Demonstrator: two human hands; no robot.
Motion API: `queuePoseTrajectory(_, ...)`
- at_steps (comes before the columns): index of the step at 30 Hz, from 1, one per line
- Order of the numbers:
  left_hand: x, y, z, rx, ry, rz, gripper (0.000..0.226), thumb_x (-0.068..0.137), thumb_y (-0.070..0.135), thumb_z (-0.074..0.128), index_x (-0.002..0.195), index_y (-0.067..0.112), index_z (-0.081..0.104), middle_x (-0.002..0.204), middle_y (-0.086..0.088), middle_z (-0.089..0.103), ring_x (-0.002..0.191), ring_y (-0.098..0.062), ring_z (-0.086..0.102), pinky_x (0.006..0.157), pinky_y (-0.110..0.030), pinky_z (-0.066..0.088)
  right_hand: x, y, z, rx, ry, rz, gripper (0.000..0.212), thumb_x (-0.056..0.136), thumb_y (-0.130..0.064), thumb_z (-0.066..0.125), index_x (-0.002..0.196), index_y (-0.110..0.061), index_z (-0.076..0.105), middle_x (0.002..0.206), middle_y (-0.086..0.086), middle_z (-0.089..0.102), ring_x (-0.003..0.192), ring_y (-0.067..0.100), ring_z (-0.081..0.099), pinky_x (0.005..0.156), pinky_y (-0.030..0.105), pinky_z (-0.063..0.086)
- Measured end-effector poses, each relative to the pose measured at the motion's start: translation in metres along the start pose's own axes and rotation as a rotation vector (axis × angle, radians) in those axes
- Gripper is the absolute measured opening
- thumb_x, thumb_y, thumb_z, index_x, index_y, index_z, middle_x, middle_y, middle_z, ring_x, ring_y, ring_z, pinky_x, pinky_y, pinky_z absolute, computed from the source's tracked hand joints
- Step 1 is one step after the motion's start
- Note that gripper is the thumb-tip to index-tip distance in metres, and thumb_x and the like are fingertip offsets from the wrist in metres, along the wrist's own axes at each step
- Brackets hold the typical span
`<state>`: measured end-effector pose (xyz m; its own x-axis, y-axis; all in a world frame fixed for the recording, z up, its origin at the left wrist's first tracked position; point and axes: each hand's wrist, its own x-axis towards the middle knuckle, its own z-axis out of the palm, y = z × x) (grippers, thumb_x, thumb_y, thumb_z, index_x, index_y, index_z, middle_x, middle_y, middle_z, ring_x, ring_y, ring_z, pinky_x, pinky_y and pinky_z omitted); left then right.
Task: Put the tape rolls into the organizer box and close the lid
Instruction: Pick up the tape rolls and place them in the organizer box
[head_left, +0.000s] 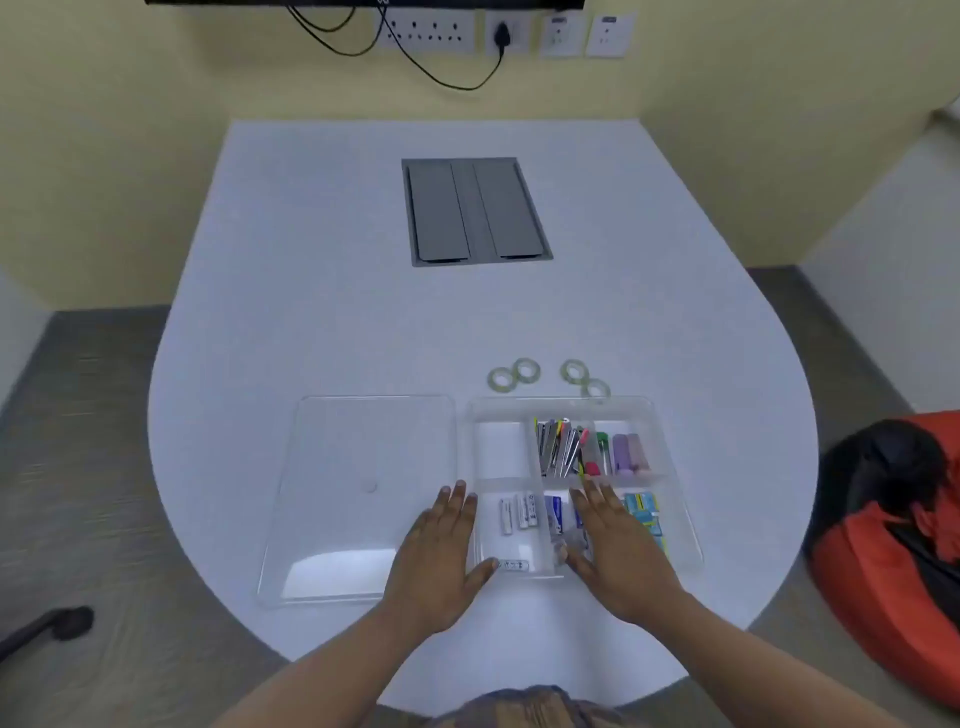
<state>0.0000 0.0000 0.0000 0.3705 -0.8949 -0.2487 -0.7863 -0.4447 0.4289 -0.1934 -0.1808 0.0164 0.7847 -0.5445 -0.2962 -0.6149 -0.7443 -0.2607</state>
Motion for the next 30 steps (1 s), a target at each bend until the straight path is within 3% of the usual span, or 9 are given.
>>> queuePoseTrajectory(9, -0.003, -0.010, 0.012, 0.026, -0.026, 0.029, 0.079, 0.091, 0.066, 0.023, 0.152, 0.025, -0.006, 0.162, 0.006, 0.000, 0.148, -0.012, -0.005, 0.115, -0.028, -0.003, -0.012, 0.001, 0.013, -0.012, -0.012, 0.125, 0.075, 0.097, -0.058, 0.030, 0.155, -0.021, 0.001, 0.164, -0.002, -0.004, 0.150, 0.017, -0.007, 0.123, 0.035, 0.005)
queuePoseTrajectory(13, -0.007, -0.011, 0.017, 0.002, -0.014, 0.021, 0.079, 0.090, 0.068, 0.022, 0.151, 0.029, -0.008, 0.162, 0.007, 0.005, 0.148, -0.011, -0.001, 0.118, -0.029, 0.005, -0.015, 0.004, 0.023, 0.073, 0.005, 0.154, 0.074, 0.097, -0.058, 0.030, 0.155, -0.018, 0.005, 0.163, -0.001, -0.004, 0.149, 0.017, -0.010, 0.120, 0.031, 0.002)
queuePoseTrajectory(18, -0.014, -0.006, 0.022, -0.041, -0.001, -0.047, 0.080, 0.088, 0.072, 0.020, 0.150, 0.032, -0.012, 0.161, 0.012, 0.003, 0.148, -0.008, 0.000, 0.119, -0.027, 0.008, -0.009, 0.022, 0.027, 0.016, 0.060, 0.045, 0.075, 0.095, -0.063, 0.024, 0.154, -0.020, 0.007, 0.161, -0.005, -0.005, 0.145, 0.012, -0.017, 0.119, 0.029, -0.004)
queuePoseTrajectory(21, -0.018, 0.004, 0.020, -0.102, 0.018, -0.189, 0.089, 0.085, 0.076, 0.024, 0.152, 0.026, -0.008, 0.157, 0.015, -0.007, 0.147, -0.008, 0.007, 0.119, -0.028, 0.013, -0.002, 0.036, 0.021, 0.043, 0.082, -0.026, 0.074, 0.095, -0.061, 0.029, 0.155, -0.022, 0.009, 0.162, -0.005, -0.002, 0.144, 0.010, -0.017, 0.118, 0.028, -0.006)
queuePoseTrajectory(26, -0.015, 0.007, 0.013, -0.136, 0.109, -0.419, 0.087, 0.086, 0.071, 0.024, 0.153, 0.018, 0.005, 0.161, 0.005, 0.007, 0.146, -0.017, 0.022, 0.117, -0.036, 0.025, 0.017, 0.057, 0.002, 0.161, 0.130, -0.150, 0.066, 0.095, -0.052, 0.042, 0.151, -0.021, 0.028, 0.162, -0.004, 0.014, 0.150, 0.013, 0.003, 0.119, 0.028, 0.006)
queuePoseTrajectory(30, -0.001, 0.013, 0.004, -0.118, 0.187, -0.576, 0.087, 0.086, 0.068, 0.022, 0.152, 0.013, 0.012, 0.159, -0.008, 0.024, 0.144, -0.024, 0.028, 0.114, -0.040, 0.029, 0.042, 0.075, -0.024, 0.214, 0.196, -0.212, 0.060, 0.092, -0.036, 0.058, 0.145, -0.013, 0.040, 0.156, 0.008, 0.035, 0.146, 0.023, 0.026, 0.119, 0.033, 0.018)
